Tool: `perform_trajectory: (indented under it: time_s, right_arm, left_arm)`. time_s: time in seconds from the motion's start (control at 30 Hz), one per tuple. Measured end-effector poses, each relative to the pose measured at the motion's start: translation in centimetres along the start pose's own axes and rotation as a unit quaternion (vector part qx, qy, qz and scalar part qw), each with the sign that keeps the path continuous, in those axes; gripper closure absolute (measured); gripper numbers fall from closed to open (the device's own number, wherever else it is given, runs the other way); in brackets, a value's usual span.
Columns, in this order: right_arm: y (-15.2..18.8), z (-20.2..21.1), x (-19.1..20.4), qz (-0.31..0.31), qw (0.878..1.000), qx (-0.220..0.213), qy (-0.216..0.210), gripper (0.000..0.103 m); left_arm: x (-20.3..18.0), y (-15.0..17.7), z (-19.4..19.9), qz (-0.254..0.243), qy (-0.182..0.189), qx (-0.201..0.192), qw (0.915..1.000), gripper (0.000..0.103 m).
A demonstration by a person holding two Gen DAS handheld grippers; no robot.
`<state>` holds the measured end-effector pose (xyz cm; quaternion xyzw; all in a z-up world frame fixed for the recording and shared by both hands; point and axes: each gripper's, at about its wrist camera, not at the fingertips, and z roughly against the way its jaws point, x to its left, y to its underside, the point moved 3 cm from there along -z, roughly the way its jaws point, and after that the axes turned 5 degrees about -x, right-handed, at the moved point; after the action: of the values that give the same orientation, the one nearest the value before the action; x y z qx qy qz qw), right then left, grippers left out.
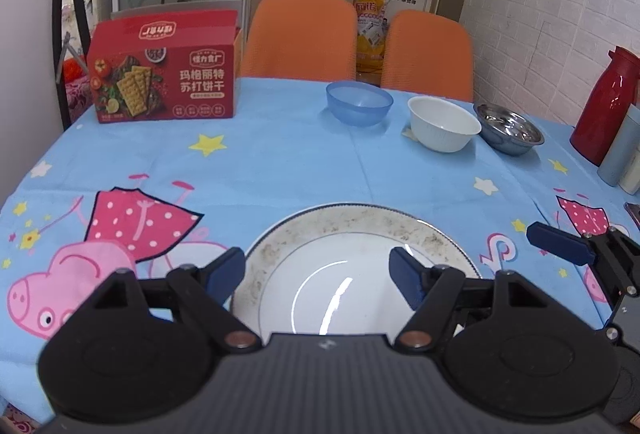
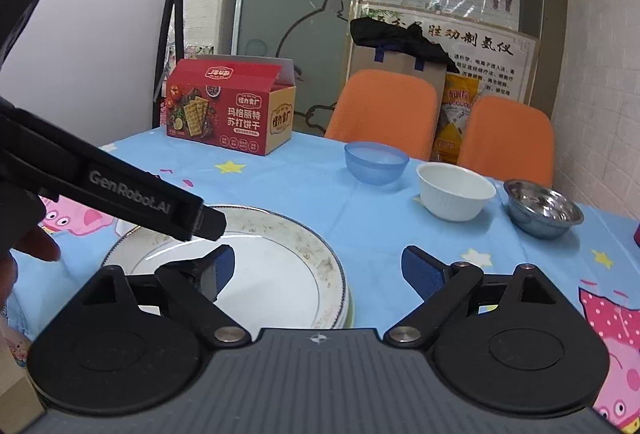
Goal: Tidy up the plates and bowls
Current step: 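Carry the speckled-rim plate with both tools onto the plate stack, release, then move both tools toward the steel bowl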
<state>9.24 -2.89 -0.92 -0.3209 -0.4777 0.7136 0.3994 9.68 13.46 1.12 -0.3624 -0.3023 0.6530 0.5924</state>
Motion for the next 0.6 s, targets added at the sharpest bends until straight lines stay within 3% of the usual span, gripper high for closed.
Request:
perform_trajectory:
  time_s: [0.2,0.6]
  right_arm:
    - [1.8,0.2,-3.3,-0.048,0.998,0.025,0.017,0.0]
    - [3.0,1.8,-11.1,-0.118,0.991,0.023,0.058,0.0]
  left_arm:
    - [-1.9,-0.2,-0.7,-0.011,0.008,0.008,0.9999,0.031]
    - [-9.3,-2.1,-2.4,-0.067,0.036,0.009,0.9971,0.031]
